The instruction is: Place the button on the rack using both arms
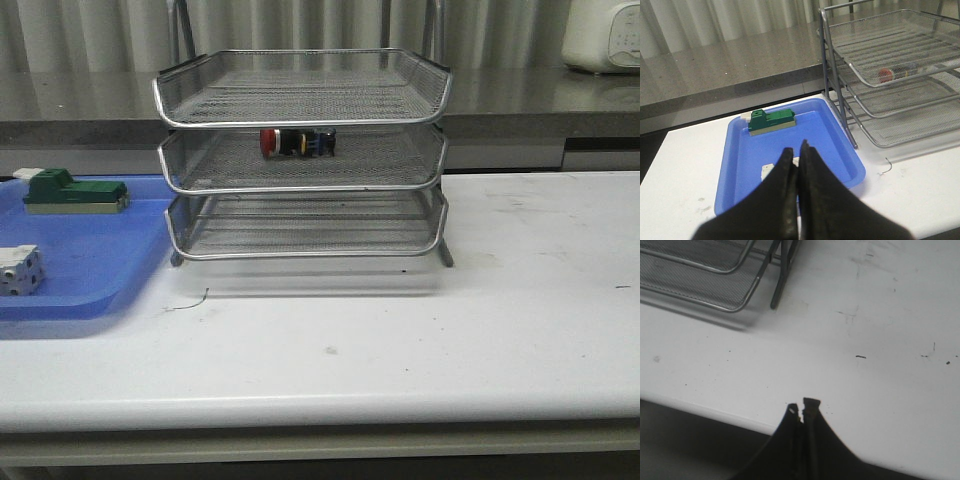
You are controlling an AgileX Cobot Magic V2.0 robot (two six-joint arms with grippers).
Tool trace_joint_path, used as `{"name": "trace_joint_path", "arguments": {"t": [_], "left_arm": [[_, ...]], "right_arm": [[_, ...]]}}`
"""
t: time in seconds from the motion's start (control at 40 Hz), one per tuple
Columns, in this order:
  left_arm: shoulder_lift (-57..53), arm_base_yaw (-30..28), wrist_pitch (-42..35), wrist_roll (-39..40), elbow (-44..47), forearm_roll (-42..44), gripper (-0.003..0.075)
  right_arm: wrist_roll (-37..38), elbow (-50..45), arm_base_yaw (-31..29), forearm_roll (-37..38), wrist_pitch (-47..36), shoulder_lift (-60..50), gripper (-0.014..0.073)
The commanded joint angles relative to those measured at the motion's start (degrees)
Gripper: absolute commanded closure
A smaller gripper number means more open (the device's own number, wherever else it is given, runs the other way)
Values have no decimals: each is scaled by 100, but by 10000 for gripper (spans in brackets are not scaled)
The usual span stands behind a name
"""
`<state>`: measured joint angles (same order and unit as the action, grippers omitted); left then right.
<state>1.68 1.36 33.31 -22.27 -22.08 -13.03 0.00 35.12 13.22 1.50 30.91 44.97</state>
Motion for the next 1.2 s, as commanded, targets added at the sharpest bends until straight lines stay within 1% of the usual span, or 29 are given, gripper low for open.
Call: {"name": "trace_joint_path", "arguments": {"t": [0.0, 0.175, 0.275, 0.375, 1.174], "left_arm": [[76, -14, -476, 52, -136, -106, 739], [76, -14, -476, 52, -136, -106, 739], [76, -14, -476, 52, -136, -106, 739], [76, -14, -476, 52, -136, -106, 739], [76, -14, -464, 52, -136, -106, 739]], "right_arm": [[0, -392, -25, -108, -831, -758, 653], [0, -1110, -25, -150, -1032, -1962, 653], [0, -1306, -25, -195, -1040, -2483, 653], [0, -1343, -25, -291, -1061, -2775, 653], [0, -1343, -25, -296, -1094, -2874, 653]]}}
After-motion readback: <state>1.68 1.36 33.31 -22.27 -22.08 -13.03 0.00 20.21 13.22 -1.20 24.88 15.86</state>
